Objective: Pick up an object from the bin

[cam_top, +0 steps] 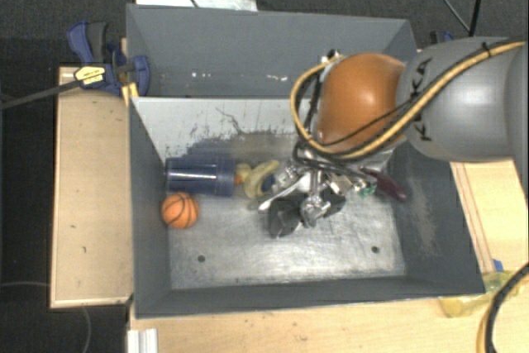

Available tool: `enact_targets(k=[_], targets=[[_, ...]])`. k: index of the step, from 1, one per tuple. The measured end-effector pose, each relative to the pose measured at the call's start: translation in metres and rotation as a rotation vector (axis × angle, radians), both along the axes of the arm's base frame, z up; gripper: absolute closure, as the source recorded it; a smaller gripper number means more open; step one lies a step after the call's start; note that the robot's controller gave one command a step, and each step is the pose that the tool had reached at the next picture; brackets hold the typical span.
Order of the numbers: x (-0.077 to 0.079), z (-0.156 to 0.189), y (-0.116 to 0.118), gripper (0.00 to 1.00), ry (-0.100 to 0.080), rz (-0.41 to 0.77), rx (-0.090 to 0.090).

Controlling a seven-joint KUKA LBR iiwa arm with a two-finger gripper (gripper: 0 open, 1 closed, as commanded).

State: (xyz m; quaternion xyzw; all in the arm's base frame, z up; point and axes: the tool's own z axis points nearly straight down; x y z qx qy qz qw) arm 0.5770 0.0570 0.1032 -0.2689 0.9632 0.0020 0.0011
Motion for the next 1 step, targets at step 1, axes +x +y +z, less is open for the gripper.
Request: enact_targets(k=[1], targets=[[-0.0391, 0.1547, -0.0279, 1.0, 0.002, 0.147, -0.003]])
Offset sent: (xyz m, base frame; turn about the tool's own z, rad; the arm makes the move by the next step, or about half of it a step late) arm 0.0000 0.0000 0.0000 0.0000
